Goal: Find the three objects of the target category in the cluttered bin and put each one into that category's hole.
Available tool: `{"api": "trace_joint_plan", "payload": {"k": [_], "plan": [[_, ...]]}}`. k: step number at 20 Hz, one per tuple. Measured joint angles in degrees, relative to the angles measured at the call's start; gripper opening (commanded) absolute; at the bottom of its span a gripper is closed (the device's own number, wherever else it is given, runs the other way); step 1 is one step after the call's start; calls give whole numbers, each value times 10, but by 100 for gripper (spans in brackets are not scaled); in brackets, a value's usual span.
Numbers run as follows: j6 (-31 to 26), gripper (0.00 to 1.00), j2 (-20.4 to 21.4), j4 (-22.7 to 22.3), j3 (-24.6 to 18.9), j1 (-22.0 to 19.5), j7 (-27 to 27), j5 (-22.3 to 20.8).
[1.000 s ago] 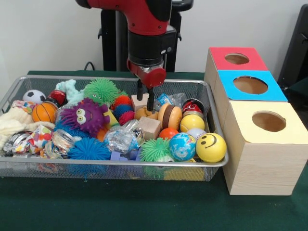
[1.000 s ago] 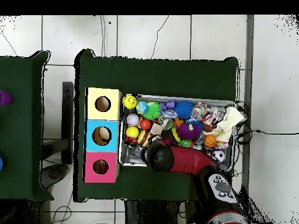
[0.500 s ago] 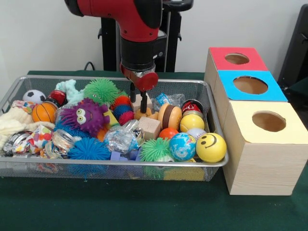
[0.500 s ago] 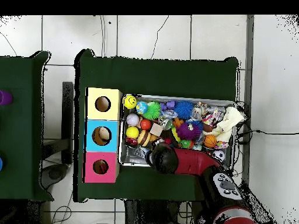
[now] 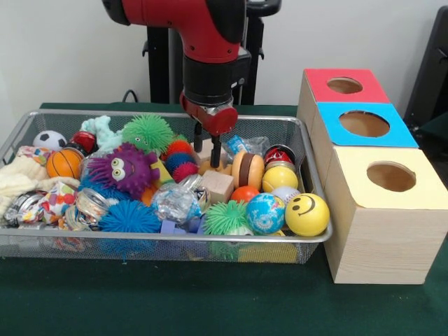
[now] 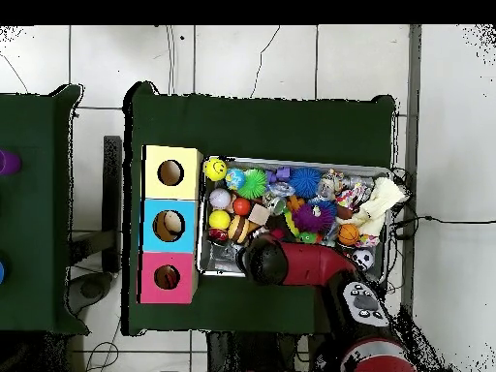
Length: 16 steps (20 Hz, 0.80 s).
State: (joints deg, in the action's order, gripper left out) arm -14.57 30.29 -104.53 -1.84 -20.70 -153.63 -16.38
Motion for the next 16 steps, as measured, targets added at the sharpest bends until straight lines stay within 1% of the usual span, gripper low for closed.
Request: {"api": "trace_joint_plan", "payload": {"k": [7, 16], "plan": [[0, 100, -2, 7, 5, 12, 0, 0], [0, 100, -3, 9, 10, 18, 0, 0]]}}
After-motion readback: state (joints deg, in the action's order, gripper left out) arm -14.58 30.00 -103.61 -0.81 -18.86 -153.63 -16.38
